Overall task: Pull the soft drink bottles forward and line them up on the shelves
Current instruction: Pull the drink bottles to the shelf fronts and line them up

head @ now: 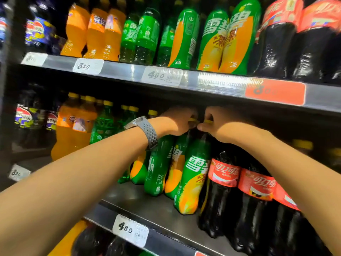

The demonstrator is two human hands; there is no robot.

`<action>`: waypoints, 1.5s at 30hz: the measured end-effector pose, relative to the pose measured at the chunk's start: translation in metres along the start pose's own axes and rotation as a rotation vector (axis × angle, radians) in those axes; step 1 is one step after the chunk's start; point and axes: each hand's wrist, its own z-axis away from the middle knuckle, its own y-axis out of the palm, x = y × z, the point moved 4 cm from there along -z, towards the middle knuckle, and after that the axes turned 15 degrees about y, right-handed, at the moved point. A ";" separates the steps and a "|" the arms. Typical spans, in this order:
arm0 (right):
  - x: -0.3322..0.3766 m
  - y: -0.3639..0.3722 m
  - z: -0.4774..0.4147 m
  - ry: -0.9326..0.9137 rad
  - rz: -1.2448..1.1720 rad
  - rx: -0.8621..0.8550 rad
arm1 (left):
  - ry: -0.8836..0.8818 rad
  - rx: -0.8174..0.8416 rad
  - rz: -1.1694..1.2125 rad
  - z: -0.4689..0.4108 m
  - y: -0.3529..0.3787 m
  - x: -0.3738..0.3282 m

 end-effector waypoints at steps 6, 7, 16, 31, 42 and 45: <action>0.000 0.005 -0.002 0.006 0.012 0.010 | 0.059 -0.025 -0.163 0.009 -0.008 -0.003; -0.001 0.005 -0.002 0.011 0.015 0.008 | 0.072 -0.035 -0.200 0.011 -0.010 -0.004; 0.000 0.010 -0.001 0.001 0.026 0.032 | 0.075 -0.067 -0.375 0.016 -0.017 -0.007; 0.003 0.005 0.004 -0.032 0.004 0.002 | 0.016 -0.136 -0.309 0.036 -0.024 -0.009; 0.001 0.007 0.013 -0.055 0.063 -0.145 | -0.011 -0.324 -0.286 0.045 -0.007 -0.007; 0.002 0.005 0.016 -0.046 0.058 -0.121 | 0.012 -0.295 -0.265 0.046 -0.011 -0.009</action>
